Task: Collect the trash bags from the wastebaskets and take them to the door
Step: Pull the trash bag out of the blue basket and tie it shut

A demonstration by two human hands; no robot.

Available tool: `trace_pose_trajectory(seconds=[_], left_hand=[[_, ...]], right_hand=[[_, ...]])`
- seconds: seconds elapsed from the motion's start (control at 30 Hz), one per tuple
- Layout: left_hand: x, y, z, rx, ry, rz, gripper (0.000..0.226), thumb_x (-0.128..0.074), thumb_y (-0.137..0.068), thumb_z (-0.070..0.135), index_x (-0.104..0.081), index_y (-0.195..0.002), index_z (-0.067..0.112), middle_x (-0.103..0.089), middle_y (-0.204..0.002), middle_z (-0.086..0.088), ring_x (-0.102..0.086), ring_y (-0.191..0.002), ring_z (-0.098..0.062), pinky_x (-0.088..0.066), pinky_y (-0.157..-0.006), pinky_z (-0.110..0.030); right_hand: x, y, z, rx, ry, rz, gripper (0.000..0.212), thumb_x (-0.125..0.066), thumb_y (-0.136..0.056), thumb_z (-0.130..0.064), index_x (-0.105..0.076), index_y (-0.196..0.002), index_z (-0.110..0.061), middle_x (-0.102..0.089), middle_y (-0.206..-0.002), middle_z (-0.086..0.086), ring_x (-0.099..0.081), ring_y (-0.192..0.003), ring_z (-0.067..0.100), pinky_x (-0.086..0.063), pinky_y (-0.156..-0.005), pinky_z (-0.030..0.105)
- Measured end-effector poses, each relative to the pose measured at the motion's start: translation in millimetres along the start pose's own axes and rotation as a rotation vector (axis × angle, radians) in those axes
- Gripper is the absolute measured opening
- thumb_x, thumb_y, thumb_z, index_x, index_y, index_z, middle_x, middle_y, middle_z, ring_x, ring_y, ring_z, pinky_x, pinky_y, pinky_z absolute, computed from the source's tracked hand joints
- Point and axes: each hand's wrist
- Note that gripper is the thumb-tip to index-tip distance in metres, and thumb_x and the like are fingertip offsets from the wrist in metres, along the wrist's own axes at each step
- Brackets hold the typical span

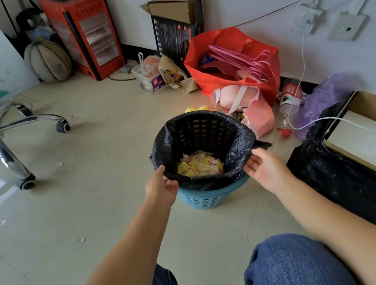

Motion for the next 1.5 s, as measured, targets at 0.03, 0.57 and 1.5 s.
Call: trace_pose_trajectory(seconds=[0.03, 0.57, 1.5], left_hand=[[3, -3, 5, 0.009, 0.024, -0.022, 0.018, -0.053, -0.094, 0.012, -0.05, -0.077, 0.009, -0.039, -0.064, 0.0, -0.035, -0.041, -0.009, -0.025, -0.03, -0.013], [0, -46, 51, -0.103, -0.228, 0.049, 0.022, -0.043, -0.088, 0.003, -0.043, -0.069, 0.011, -0.037, -0.049, 0.001, -0.039, -0.038, -0.008, -0.039, -0.041, -0.018], [-60, -43, 82, -0.544, -0.379, 0.019, 0.02, -0.044, -0.094, 0.008, -0.063, -0.092, 0.015, -0.061, -0.078, -0.001, -0.057, -0.077, -0.018, -0.048, -0.066, -0.026]], right_hand=[[4, -3, -2, -0.032, -0.092, 0.034, 0.011, -0.048, -0.095, -0.009, -0.052, -0.085, -0.01, -0.056, -0.081, 0.006, -0.056, -0.073, 0.015, -0.052, -0.066, 0.029], [-12, -70, -47, 0.094, 0.258, 0.218, 0.015, -0.051, -0.094, -0.016, -0.058, -0.083, -0.022, -0.058, -0.086, 0.001, -0.055, -0.077, 0.01, -0.047, -0.067, 0.028], [-31, -89, -76, 0.096, 0.797, 0.217, 0.029, -0.063, -0.084, -0.008, -0.057, -0.111, 0.003, -0.063, -0.083, 0.012, -0.061, -0.084, 0.029, -0.049, -0.078, 0.037]])
Point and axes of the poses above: each hand's wrist, its own y-axis away from the middle knuckle, its own x-axis out of the back of the hand, z = x × y
